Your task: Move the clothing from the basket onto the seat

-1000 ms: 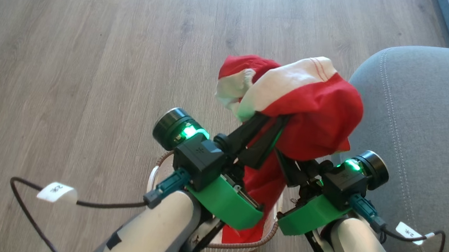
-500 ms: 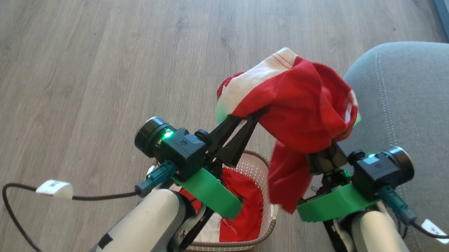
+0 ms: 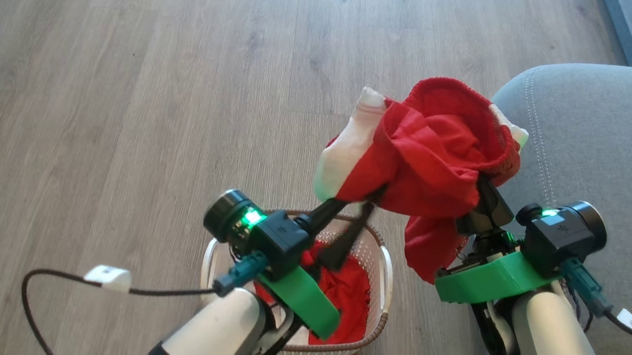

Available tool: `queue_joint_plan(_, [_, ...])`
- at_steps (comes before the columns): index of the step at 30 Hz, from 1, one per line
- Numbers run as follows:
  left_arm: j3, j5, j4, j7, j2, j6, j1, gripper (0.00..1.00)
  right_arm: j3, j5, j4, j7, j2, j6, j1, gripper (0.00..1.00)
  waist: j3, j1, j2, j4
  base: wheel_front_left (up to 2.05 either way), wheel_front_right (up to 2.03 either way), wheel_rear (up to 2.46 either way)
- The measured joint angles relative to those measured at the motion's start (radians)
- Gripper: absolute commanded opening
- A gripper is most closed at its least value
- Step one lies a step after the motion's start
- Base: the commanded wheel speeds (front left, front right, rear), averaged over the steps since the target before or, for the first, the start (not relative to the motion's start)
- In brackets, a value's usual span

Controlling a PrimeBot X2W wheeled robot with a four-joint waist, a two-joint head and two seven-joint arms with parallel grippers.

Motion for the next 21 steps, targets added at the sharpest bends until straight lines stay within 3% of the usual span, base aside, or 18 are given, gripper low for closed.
queue_joint_plan(1, [-0.011, 0.018, 0.006, 0.0, 0.0, -0.007, 0.0, 1.0, -0.001, 0.004, -0.004, 0.0, 0.0, 0.0, 0.0, 0.0, -0.002, 0.0, 0.0, 0.001, 0.0, 0.0, 0.0])
queue_joint_plan(21, [-0.012, 0.125, 0.157, 0.0, 0.001, -0.042, 0.086, 1.0, -0.08, 0.008, -0.029, 0.0, -0.002, 0.0, 0.014, 0.0, -0.008, 0.0, 0.0, 0.003, 0.0, 0.0, 0.0])
